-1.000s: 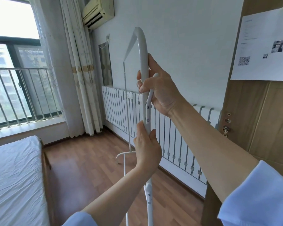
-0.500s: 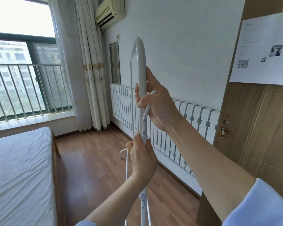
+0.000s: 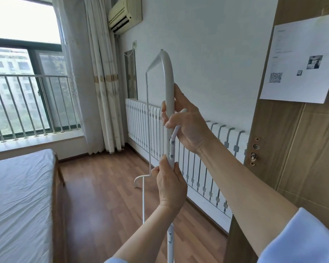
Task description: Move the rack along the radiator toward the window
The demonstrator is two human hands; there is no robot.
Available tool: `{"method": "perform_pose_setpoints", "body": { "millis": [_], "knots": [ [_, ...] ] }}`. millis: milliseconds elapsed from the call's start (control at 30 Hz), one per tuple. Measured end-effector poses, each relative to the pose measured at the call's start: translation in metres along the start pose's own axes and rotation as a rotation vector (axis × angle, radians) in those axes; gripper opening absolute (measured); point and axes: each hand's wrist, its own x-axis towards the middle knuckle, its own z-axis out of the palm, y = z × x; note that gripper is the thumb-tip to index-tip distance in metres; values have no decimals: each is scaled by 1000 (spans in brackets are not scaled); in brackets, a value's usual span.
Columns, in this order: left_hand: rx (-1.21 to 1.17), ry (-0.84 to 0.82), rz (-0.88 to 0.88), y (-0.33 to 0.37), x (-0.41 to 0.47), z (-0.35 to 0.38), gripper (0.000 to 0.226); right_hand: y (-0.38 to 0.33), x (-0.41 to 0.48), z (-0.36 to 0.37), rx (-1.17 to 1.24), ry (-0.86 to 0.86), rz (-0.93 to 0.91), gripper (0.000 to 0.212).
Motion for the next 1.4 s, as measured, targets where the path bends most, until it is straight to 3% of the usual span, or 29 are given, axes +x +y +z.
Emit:
{"method": "perform_pose_setpoints", "body": {
  "millis": [233, 400, 833, 1033, 1400],
  "knots": [
    [31, -1, -33, -18, 21, 42, 32, 18, 28, -38, 7, -35, 4, 86],
    [8, 7, 19, -33, 43, 76, 15, 33, 53, -66, 9, -63, -4, 88],
    [79, 52, -22, -88, 115, 155, 21, 91, 142, -131, 13, -97, -7, 77],
    [137, 110, -62, -107, 146, 209, 27, 114, 182, -179, 35, -153, 14, 89],
    [172, 43, -107, -150, 216, 283, 20, 167, 270, -247, 61, -209, 31, 91]
  ]
}}
